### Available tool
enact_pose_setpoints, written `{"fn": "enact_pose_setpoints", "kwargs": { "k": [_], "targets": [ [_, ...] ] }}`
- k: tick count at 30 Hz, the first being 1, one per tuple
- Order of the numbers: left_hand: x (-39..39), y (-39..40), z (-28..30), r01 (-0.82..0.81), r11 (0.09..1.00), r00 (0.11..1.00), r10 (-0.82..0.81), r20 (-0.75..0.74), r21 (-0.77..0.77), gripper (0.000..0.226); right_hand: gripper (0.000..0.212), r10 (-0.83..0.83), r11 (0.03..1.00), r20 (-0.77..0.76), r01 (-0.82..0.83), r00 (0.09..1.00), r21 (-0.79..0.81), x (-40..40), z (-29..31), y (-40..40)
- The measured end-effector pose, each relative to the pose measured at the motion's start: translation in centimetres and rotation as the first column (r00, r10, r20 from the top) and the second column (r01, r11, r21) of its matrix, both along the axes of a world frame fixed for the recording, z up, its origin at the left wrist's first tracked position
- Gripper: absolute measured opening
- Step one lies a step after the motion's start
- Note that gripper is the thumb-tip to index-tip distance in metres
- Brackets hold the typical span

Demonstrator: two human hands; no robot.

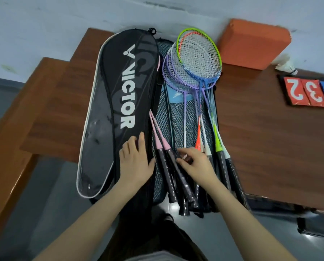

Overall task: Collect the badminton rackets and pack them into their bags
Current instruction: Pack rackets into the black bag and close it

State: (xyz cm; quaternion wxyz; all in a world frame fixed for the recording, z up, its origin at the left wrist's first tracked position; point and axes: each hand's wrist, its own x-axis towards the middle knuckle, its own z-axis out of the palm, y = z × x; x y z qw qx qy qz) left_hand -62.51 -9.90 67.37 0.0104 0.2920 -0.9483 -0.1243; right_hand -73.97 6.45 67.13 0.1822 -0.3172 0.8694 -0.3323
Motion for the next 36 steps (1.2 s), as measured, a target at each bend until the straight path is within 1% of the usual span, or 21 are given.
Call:
{"fn": "enact_pose_setpoints", "kwargs": {
  "k": [2, 4, 7, 9, 10, 12, 13, 14, 16, 18, 20, 21, 24, 26, 28, 29, 30, 31, 33, 35, 36],
  "targets": [
    [1.8, 1.8, -0.5, -0.088, 0.996, 0.995, 0.088, 0.054, -0.006, 0.084, 0.036, 0.06, 0.995, -0.077, -0.053, 0.995, 0.086, 0.7, -0.3, 1.3],
    [3.3, 3.4, -0.4, -0.151, 0.988, 0.985, 0.154, 0.084, -0.043, 0.081, 0.042, 0.105, 0.985, -0.133, -0.085, 0.985, 0.148, 1.6, -0.6, 2.0],
    [4.5, 4.9, 0.6, -0.211, 0.977, 0.96, 0.211, 0.184, -0.019, 0.07, 0.052, 0.15, 0.972, -0.143, -0.119, 0.978, 0.201, 2.5, -0.6, 2.2],
    [4.7, 5.1, 1.3, -0.207, 0.978, 0.963, 0.199, 0.183, 0.027, 0.055, 0.054, 0.136, 0.977, -0.118, -0.113, 0.984, 0.183, 2.8, -0.5, 2.2],
    [4.7, 4.9, 1.6, -0.202, 0.977, 0.971, 0.189, 0.149, 0.071, 0.044, 0.053, 0.1, 0.988, -0.082, -0.09, 0.992, 0.126, 3.0, -0.3, 2.1],
    [5.0, 4.5, 2.2, -0.193, 0.965, 0.981, 0.194, 0.013, 0.175, 0.017, 0.051, 0.014, 1.0, 0.031, -0.013, 0.999, -0.022, 3.4, -0.2, 2.2],
    [5.2, 4.2, 2.6, -0.198, 0.955, 0.976, 0.214, -0.05, 0.22, 0.012, 0.052, -0.021, 0.997, 0.106, 0.029, 0.994, -0.077, 3.7, -0.1, 2.1],
    [5.5, 4.0, 2.9, -0.21, 0.945, 0.964, 0.243, -0.11, 0.251, 0.012, 0.052, -0.042, 0.992, 0.178, 0.063, 0.983, -0.113, 4.1, 0.2, 2.0],
    [6.0, 3.8, 3.7, -0.237, 0.915, 0.934, 0.308, -0.183, 0.327, 0.015, 0.052, -0.068, 0.98, 0.295, 0.119, 0.953, -0.161, 4.6, 0.7, 1.6],
    [6.5, 3.5, 4.2, -0.237, 0.859, 0.907, 0.363, -0.214, 0.454, 0.023, 0.048, -0.106, 0.96, 0.408, 0.201, 0.907, -0.197, 5.0, 1.1, 1.2],
    [7.0, 3.1, 4.6, -0.197, 0.789, 0.888, 0.395, -0.235, 0.583, 0.021, 0.045, -0.116, 0.939, 0.507, 0.261, 0.854, -0.223, 5.3, 1.4, 0.8],
    [7.3, 2.8, 4.7, -0.178, 0.766, 0.885, 0.399, -0.24, 0.618, 0.022, 0.043, -0.111, 0.934, 0.546, 0.274, 0.831, -0.227, 5.5, 1.5, 0.5],
    [8.0, 2.0, 4.9, -0.143, 0.708, 0.871, 0.422, -0.252, 0.691, 0.026, 0.043, -0.11, 0.936, 0.625, 0.292, 0.773, -0.196, 6.1, 1.7, -0.3],
    [8.1, 1.6, 4.9, -0.129, 0.658, 0.852, 0.456, -0.257, 0.741, 0.032, 0.039, -0.127, 0.929, 0.691, 0.33, 0.712, -0.169, 6.7, 1.5, -0.6],
    [8.2, 1.1, 4.8, -0.12, 0.598, 0.838, 0.489, -0.242, 0.793, 0.035, 0.031, -0.141, 0.892, 0.802, 0.426, 0.581, -0.152, 6.9, 1.4, -0.9],
    [8.2, 0.9, 4.7, -0.123, 0.554, 0.824, 0.52, -0.226, 0.824, 0.036, 0.027, -0.125, 0.87, 0.857, 0.47, 0.5, -0.147, 7.0, 1.4, -1.0],
    [8.4, 0.7, 4.6, -0.124, 0.505, 0.807, 0.553, -0.21, 0.854, 0.037, 0.024, -0.105, 0.862, 0.889, 0.487, 0.446, -0.142, 7.0, 1.4, -1.3],
    [8.6, 0.5, 4.5, -0.121, 0.463, 0.792, 0.578, -0.196, 0.878, 0.037, 0.023, -0.089, 0.867, 0.903, 0.478, 0.42, -0.137, 7.0, 1.5, -1.6],
    [9.0, -0.1, 4.6, -0.113, 0.416, 0.781, 0.598, -0.178, 0.902, 0.037, 0.021, -0.06, 0.884, 0.917, 0.448, 0.394, -0.135, 7.0, 1.8, -2.2],
    [9.3, -0.7, 4.9, -0.099, 0.397, 0.783, 0.597, -0.175, 0.912, 0.037, 0.01, -0.037, 0.885, 0.933, 0.444, 0.359, -0.136, 7.0, 2.3, -2.6],
    [9.4, -0.8, 5.1, -0.097, 0.406, 0.79, 0.587, -0.178, 0.909, 0.037, 0.007, -0.023, 0.883, 0.937, 0.447, 0.348, -0.144, 7.0, 2.5, -2.6]
  ]
}}
